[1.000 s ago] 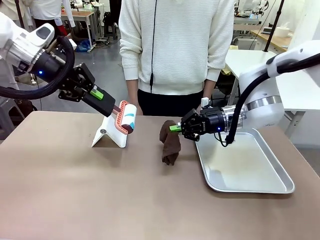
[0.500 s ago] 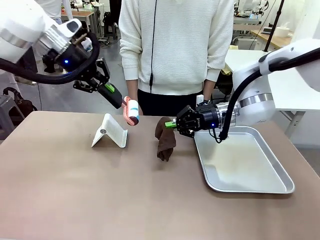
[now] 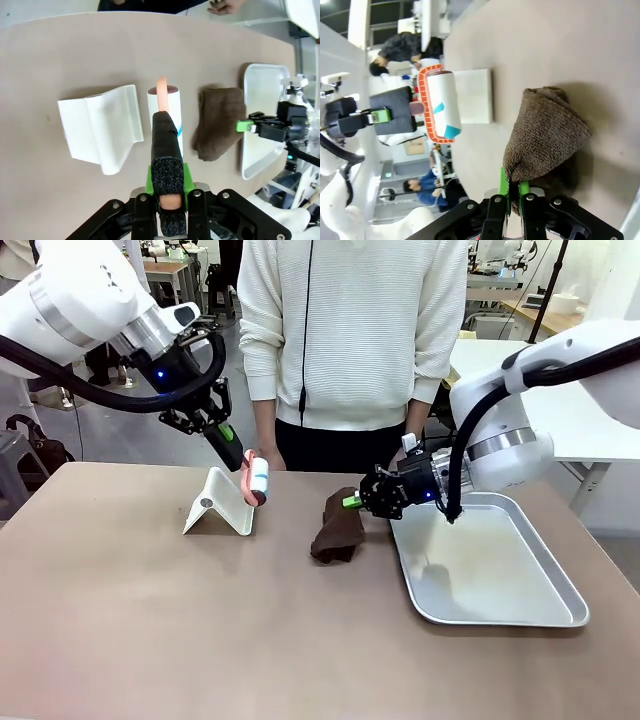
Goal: Clean the surface of the table.
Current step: Return the Lint Roller and towel to their original positions.
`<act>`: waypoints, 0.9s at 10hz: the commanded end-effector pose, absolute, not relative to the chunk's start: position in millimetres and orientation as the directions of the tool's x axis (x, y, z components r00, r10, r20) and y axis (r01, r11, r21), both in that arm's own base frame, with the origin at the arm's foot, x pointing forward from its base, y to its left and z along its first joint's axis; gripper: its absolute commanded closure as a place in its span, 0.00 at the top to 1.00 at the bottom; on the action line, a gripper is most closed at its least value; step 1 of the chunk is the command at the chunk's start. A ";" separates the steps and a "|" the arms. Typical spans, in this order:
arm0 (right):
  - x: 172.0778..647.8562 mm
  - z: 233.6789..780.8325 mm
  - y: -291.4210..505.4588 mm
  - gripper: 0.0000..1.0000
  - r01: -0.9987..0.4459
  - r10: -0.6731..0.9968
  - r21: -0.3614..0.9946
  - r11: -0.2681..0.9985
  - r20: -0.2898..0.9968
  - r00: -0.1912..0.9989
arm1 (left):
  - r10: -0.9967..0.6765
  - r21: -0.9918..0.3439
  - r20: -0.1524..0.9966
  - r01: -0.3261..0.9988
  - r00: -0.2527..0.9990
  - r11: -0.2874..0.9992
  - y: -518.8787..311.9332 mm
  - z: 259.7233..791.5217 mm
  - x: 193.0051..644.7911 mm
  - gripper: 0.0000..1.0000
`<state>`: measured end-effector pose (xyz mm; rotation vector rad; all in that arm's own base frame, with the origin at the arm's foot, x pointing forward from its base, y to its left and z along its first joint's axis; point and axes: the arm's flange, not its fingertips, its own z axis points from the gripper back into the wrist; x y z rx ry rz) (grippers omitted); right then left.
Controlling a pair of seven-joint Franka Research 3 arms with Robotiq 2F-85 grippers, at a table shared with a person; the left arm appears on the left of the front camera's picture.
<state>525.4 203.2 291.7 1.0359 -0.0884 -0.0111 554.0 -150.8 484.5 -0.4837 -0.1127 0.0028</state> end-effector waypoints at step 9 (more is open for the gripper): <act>526.8 299.8 208.7 0.08 -0.026 -0.007 0.830 0.557 0.036 0.999 | 0.056 -0.377 0.012 -0.048 0.998 0.925 -159.4 457.9 578.5 0.22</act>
